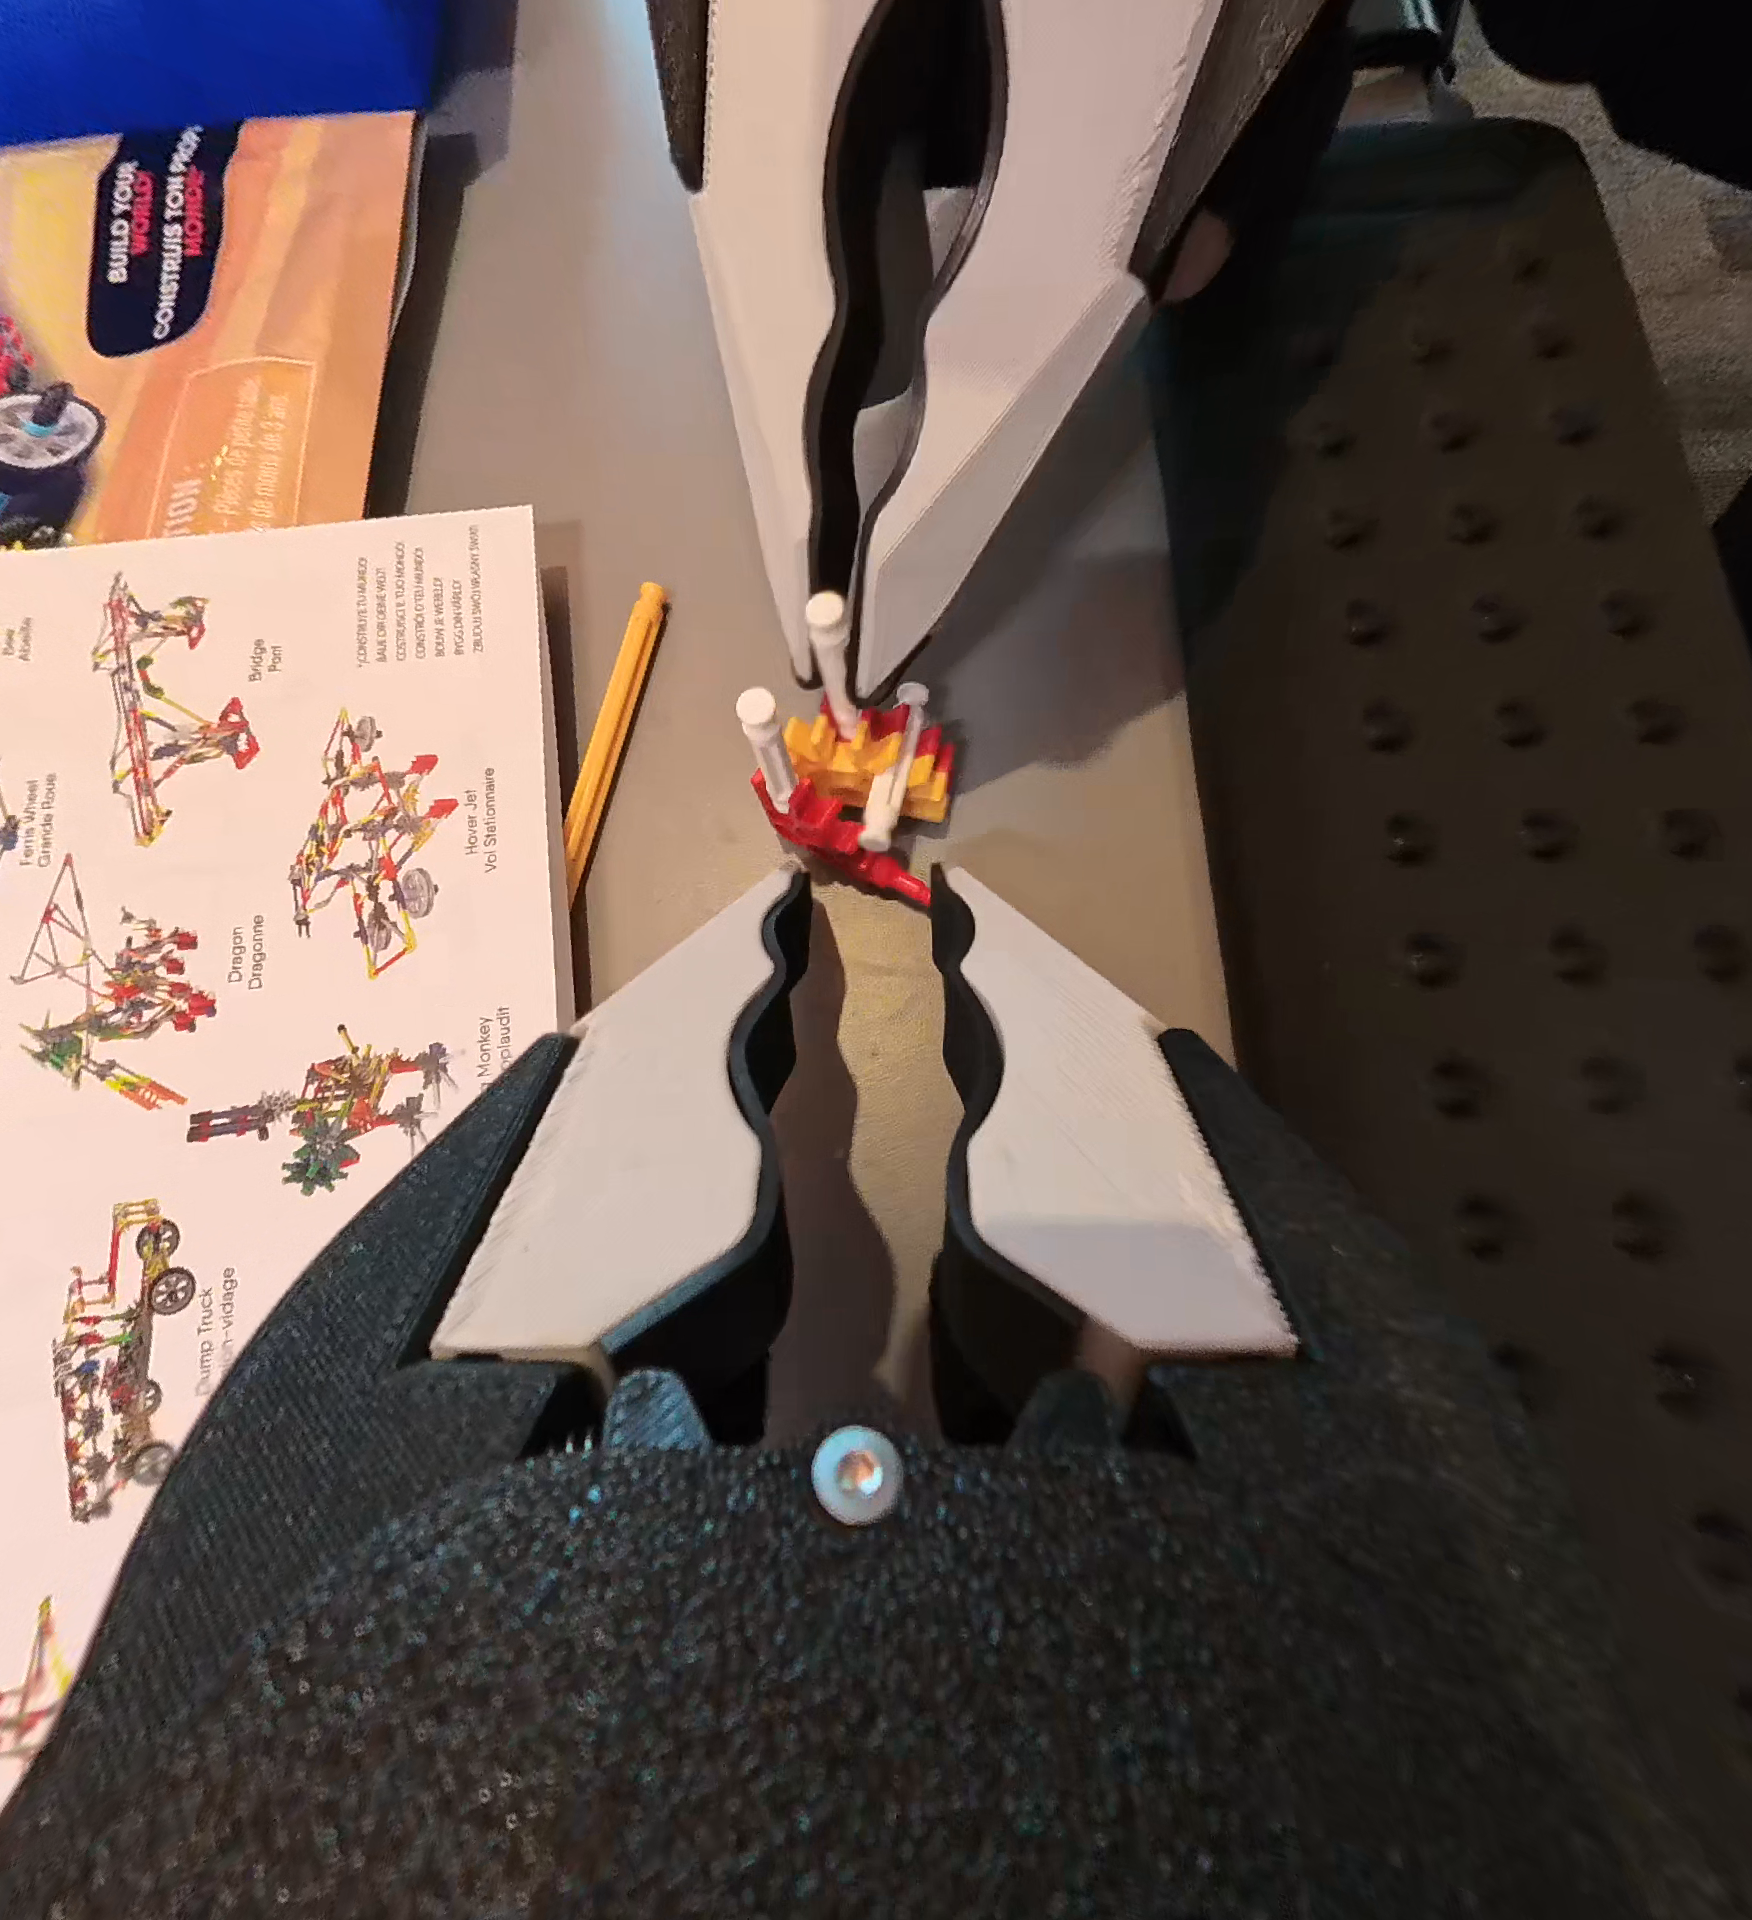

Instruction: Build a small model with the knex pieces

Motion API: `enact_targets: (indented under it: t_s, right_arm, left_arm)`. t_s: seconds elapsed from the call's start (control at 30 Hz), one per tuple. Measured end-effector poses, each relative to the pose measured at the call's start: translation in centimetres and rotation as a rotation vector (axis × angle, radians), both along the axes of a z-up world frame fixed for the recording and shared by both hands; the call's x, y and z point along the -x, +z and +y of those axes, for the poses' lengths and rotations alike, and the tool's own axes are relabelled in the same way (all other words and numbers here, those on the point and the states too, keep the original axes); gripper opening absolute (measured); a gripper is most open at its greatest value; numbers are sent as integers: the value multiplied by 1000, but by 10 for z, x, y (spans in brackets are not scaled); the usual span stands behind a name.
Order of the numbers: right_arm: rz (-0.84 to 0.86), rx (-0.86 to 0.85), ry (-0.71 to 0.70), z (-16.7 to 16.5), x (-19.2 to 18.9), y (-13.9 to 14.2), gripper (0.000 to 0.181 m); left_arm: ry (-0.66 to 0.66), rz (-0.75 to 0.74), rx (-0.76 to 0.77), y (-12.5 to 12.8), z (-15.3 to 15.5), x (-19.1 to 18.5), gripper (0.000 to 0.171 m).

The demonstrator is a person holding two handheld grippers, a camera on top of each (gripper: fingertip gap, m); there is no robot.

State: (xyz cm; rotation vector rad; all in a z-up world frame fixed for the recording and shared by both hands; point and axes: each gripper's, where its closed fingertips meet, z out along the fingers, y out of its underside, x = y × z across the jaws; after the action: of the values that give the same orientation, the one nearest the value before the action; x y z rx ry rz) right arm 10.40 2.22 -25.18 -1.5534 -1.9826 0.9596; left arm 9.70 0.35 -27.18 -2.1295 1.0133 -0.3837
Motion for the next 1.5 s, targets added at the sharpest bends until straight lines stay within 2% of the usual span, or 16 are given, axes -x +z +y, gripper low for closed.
enact_targets:
  t_s: [0.5, 1.0, 1.5]
  right_arm:
    - [-9, -13, -87, 4, 3, 3, 5]
    - [-13, 7, -63, 7, 3, -1, 5]
    - [-1, 17, -47, 13, 1, 3, 5]
  left_arm:
    - [-2, 39, 9, -8, 1, -6, 17]
    - [0, 127, -118, -2, 17, -5, 19]
    - [-9, 134, -108, -5, 19, -5, 18]
